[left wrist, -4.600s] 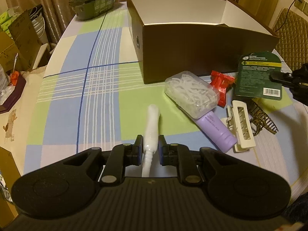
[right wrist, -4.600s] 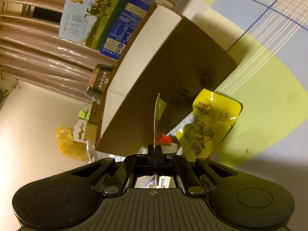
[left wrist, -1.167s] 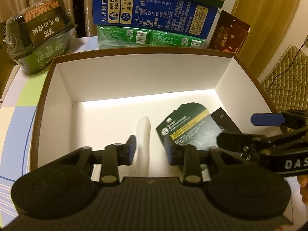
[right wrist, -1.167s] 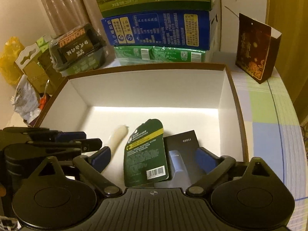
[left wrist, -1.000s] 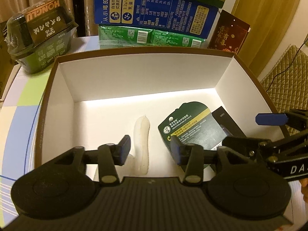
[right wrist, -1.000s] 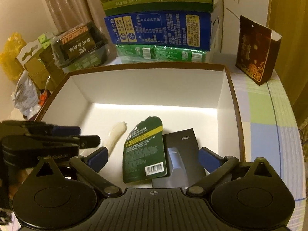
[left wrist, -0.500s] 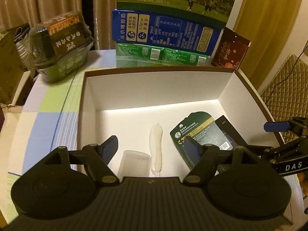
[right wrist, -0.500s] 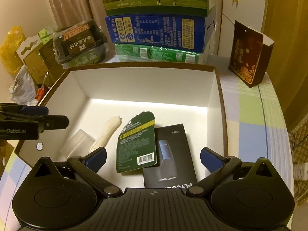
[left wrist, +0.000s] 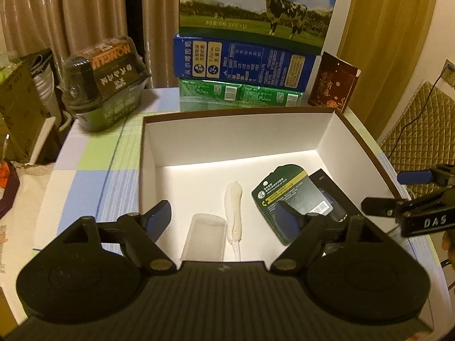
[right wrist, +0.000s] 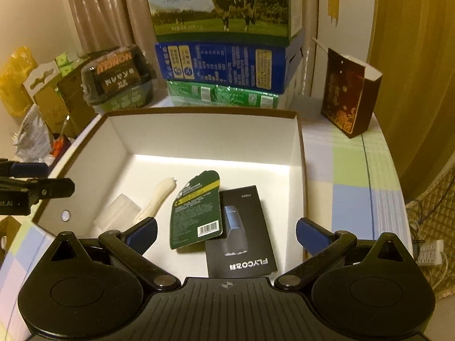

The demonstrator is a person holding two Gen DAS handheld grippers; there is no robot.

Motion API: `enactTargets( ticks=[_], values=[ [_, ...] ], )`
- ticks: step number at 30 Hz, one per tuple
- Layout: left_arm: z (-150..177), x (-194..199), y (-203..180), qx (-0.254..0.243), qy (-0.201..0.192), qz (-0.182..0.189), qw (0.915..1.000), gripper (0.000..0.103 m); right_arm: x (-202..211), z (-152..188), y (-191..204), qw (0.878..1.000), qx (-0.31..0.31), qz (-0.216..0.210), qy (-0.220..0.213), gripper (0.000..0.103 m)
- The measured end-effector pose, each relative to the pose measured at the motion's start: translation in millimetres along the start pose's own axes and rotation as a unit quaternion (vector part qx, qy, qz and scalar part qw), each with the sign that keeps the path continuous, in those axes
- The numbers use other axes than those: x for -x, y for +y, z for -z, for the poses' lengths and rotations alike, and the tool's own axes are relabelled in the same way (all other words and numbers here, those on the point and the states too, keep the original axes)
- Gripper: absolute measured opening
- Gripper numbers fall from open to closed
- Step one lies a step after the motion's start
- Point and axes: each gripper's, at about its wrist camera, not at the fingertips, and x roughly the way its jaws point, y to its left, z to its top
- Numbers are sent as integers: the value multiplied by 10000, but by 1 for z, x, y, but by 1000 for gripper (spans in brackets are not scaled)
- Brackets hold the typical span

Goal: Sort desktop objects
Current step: 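Open both tools and withdraw them from the brown box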

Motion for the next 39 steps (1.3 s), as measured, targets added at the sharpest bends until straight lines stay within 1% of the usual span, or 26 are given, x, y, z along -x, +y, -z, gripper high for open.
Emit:
enactTargets(
  ticks=[5,10,14,19,26,30,35,39],
  values=[
    [15,26,3,38,-68,-46,10000,77,24,13,0,9999,2,-119,-125,101],
    [32,56,3,5,-184,-213,9996,83,46,31,4,9998,5,-122,-179,101],
    [45,76,1,-10,-242,-270,9993,84,62,47,8,9996,55,-106,-242,101],
    [64,98,-2,21,-285,-361,9989,86,76,72,14,9996,169,-41,-223,101],
    [90,117,-9,61,-217,-410,9989,88,87,105,21,9996,287,-42,-68,101],
    [103,123,-15,74,-151,-429,9989,88,94,116,20,9996,264,-79,-52,101],
    [119,129,-20,138,-52,-470,9988,88,99,128,20,9996,279,-24,-31,101],
    [134,134,-22,195,41,-479,9987,88,99,138,19,9997,226,-118,48,101]
  ],
)
